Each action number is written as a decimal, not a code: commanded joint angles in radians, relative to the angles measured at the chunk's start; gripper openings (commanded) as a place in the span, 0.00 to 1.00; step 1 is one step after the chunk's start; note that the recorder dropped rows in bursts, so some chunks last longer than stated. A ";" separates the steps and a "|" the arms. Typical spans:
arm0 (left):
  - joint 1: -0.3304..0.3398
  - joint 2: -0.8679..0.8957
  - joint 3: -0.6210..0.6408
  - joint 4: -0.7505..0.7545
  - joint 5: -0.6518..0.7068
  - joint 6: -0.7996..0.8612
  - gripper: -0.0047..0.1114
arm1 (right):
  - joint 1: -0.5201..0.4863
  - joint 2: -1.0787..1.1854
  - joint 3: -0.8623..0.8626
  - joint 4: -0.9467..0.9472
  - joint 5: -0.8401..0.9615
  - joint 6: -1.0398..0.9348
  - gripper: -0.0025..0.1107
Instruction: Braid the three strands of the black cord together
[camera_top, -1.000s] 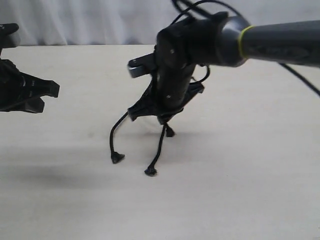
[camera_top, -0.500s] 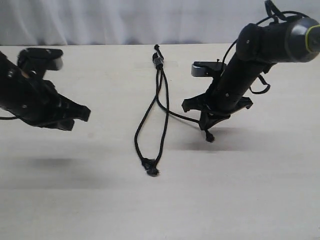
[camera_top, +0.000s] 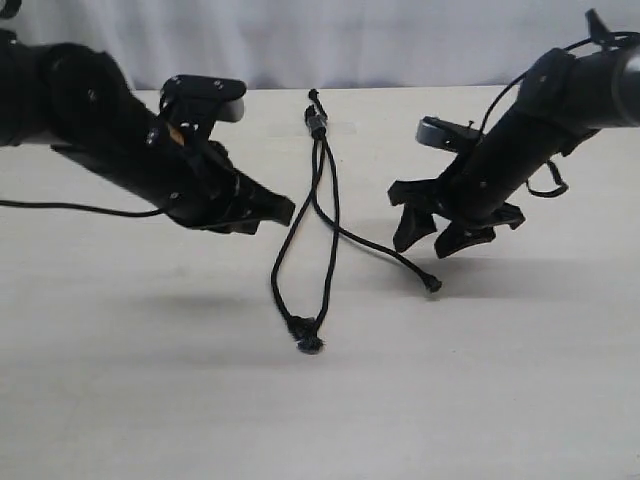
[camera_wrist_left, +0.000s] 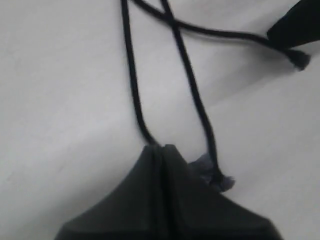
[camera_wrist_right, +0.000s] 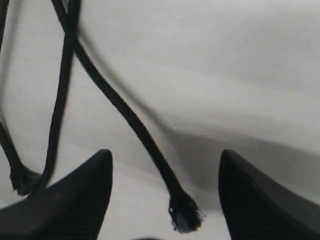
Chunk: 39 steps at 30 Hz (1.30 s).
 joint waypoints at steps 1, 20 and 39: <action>-0.060 0.104 -0.143 0.220 0.167 -0.225 0.04 | -0.120 -0.074 0.029 0.070 0.025 -0.028 0.55; -0.274 0.466 -0.481 0.436 0.274 -0.390 0.38 | -0.174 -0.236 0.227 0.143 -0.114 -0.096 0.55; -0.277 0.563 -0.484 0.432 0.342 -0.382 0.10 | -0.174 -0.236 0.226 0.146 -0.133 -0.127 0.55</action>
